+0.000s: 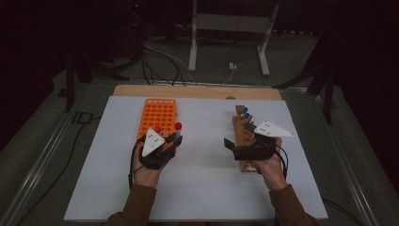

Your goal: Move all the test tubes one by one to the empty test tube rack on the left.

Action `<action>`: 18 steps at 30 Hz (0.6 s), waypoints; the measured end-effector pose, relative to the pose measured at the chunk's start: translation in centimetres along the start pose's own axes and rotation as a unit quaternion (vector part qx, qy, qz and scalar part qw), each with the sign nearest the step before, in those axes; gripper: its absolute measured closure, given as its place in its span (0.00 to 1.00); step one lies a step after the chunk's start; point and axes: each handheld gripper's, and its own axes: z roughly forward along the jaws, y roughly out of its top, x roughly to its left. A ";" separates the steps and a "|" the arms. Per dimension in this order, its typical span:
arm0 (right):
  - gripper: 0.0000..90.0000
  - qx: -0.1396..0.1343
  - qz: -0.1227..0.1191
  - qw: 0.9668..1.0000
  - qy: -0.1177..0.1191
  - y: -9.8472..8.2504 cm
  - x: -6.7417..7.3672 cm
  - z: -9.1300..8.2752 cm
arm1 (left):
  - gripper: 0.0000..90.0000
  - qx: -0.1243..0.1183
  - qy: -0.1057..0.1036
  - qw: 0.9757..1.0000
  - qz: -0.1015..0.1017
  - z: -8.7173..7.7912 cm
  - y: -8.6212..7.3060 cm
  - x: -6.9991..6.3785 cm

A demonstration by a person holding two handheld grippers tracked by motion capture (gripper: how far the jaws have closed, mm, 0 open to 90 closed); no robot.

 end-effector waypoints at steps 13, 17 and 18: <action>0.00 0.002 0.002 1.000 -0.002 -0.1 -0.1 0.0 | 0.83 -0.011 0.054 0.998 -0.018 -2.4 -0.4 3.1; 0.00 0.001 0.002 1.000 -0.002 -0.1 0.0 0.1 | 0.83 -0.011 0.075 0.997 -0.020 -2.4 -0.8 3.7; 0.00 0.001 0.003 1.000 -0.002 -0.1 0.0 0.1 | 0.83 -0.009 0.079 0.997 -0.021 -2.3 -0.9 3.8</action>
